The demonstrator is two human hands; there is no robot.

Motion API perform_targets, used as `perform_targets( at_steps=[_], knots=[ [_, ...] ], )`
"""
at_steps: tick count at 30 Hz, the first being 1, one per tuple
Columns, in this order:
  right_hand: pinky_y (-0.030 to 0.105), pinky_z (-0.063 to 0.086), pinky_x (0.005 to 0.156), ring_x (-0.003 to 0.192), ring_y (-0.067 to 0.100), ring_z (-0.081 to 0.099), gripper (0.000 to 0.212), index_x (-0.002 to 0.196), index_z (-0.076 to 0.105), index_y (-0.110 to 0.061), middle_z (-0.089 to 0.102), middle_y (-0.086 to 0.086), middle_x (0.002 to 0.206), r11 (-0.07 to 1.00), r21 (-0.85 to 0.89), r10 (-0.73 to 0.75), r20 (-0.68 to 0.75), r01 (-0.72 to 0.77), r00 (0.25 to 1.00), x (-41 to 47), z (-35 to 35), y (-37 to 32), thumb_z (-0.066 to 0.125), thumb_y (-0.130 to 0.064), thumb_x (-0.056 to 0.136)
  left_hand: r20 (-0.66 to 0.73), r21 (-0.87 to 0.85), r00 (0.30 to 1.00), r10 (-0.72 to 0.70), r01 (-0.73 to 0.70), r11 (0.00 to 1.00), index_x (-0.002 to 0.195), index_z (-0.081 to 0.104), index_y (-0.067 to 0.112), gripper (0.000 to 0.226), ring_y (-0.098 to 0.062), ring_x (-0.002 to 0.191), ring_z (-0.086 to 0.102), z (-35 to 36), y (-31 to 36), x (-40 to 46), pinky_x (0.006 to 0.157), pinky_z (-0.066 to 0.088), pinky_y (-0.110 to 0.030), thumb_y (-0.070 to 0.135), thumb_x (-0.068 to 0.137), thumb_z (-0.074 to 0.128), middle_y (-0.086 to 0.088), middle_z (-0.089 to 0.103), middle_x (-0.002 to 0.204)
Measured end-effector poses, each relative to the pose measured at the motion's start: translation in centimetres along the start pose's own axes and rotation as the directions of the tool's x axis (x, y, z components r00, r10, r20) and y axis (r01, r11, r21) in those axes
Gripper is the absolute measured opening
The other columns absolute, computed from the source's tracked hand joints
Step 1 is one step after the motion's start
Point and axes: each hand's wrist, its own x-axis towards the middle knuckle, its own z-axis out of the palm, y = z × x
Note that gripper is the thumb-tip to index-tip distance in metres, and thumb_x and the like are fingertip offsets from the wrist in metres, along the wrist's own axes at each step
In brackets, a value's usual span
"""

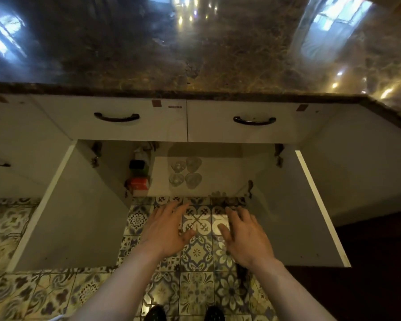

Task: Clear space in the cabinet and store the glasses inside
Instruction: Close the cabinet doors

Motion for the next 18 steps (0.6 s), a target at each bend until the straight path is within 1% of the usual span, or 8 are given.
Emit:
perform_targets(
  at_steps=[2, 4, 7, 9, 12, 15, 17, 18],
  knots=[
    [0.043, 0.042, 0.109, 0.137, 0.025, 0.039, 0.06, 0.151, 0.033, -0.029, 0.037, 0.002, 0.152, 0.995, 0.079, 0.064, -0.052, -0.059, 0.997, -0.9, 0.1, 0.9, 0.036, -0.057, 0.099, -0.037, -0.039, 0.999, -0.013, 0.011, 0.999, 0.155, 0.014, 0.042, 0.08, -0.024, 0.149, 0.019, -0.1, -2.3, -1.2, 0.121, 0.02, -0.046, 0.065, 0.088, 0.053, 0.006, 0.016, 0.164],
    [0.044, 0.044, 0.108, 0.135, 0.025, 0.041, 0.059, 0.149, 0.036, -0.029, 0.038, 0.003, 0.151, 0.984, 0.076, 0.168, -0.107, -0.161, 0.98, -1.3, 0.1, 2.9, 0.044, -0.055, 0.097, -0.104, -0.044, 0.993, -0.047, 0.043, 0.998, 0.153, 0.019, 0.041, 0.078, -0.026, 0.147, 0.023, -0.5, -5.8, -2.4, 0.119, 0.024, -0.047, 0.063, 0.088, 0.056, 0.004, 0.02, 0.163],
    [0.052, 0.042, 0.109, 0.14, 0.032, 0.035, 0.065, 0.151, 0.031, -0.028, 0.032, 0.009, 0.155, 0.938, -0.04, 0.336, -0.152, -0.345, 0.93, -2.1, -1.2, 7.4, 0.053, -0.051, 0.094, -0.266, 0.021, 0.956, -0.124, 0.134, 0.991, 0.147, 0.032, 0.036, 0.073, -0.029, 0.137, 0.038, -1.7, -12.9, -4.1, 0.11, 0.034, -0.049, 0.059, 0.085, 0.063, -0.003, 0.038, 0.154],
    [0.055, 0.037, 0.111, 0.142, 0.039, 0.03, 0.072, 0.152, 0.031, -0.021, 0.033, 0.018, 0.154, 0.874, -0.169, 0.417, -0.222, -0.456, 0.881, -2.5, -2.0, 10.2, 0.058, -0.048, 0.091, -0.327, 0.08, 0.916, -0.233, 0.273, 0.959, 0.149, 0.031, 0.033, 0.079, -0.037, 0.135, 0.039, -2.0, -18.9, -5.1, 0.108, 0.034, -0.057, 0.065, 0.082, 0.059, -0.013, 0.04, 0.152],
    [0.058, 0.03, 0.112, 0.141, 0.045, 0.024, 0.086, 0.153, 0.027, -0.015, 0.032, 0.027, 0.151, 0.771, -0.223, 0.522, -0.315, -0.597, 0.792, -2.8, -2.7, 13.9, 0.067, -0.047, 0.084, -0.406, 0.016, 0.798, -0.446, 0.494, 0.869, 0.155, 0.02, 0.039, 0.097, -0.048, 0.136, 0.031, -0.9, -29.0, -6.2, 0.105, 0.031, -0.069, 0.076, 0.07, 0.051, -0.021, 0.028, 0.153],
    [0.061, 0.026, 0.113, 0.141, 0.047, 0.025, 0.098, 0.156, 0.008, -0.024, 0.026, 0.028, 0.154, 0.663, -0.077, 0.716, -0.222, -0.744, 0.662, -2.2, -2.5, 15.8, 0.067, -0.054, 0.084, -0.394, -0.164, 0.693, -0.604, 0.593, 0.788, 0.153, 0.023, 0.034, 0.11, -0.051, 0.134, 0.034, 1.9, -37.6, -7.4, 0.101, 0.036, -0.072, 0.078, 0.058, 0.055, -0.021, 0.031, 0.151],
    [0.065, 0.032, 0.107, 0.133, 0.053, 0.033, 0.102, 0.154, 0.007, -0.026, 0.031, 0.03, 0.148, 0.613, 0.043, 0.785, -0.145, -0.789, 0.602, -1.5, -1.6, 16.0, 0.071, -0.055, 0.081, -0.31, -0.306, 0.614, -0.725, 0.658, 0.688, 0.147, 0.031, 0.023, 0.121, -0.054, 0.127, 0.042, 3.5, -38.4, -8.2, 0.096, 0.041, -0.071, 0.086, 0.048, 0.057, -0.027, 0.04, 0.144],
    [0.067, 0.035, 0.104, 0.129, 0.055, 0.035, 0.102, 0.152, 0.009, -0.025, 0.033, 0.031, 0.144, 0.594, 0.07, 0.801, -0.139, -0.801, 0.582, -1.3, -1.2, 15.9, 0.073, -0.055, 0.079, -0.257, -0.367, 0.568, -0.781, 0.69, 0.623, 0.141, 0.035, 0.018, 0.121, -0.057, 0.118, 0.048, 3.7, -36.9, -8.5, 0.09, 0.045, -0.072, 0.085, 0.046, 0.064, -0.032, 0.045, 0.136]
  ],
)
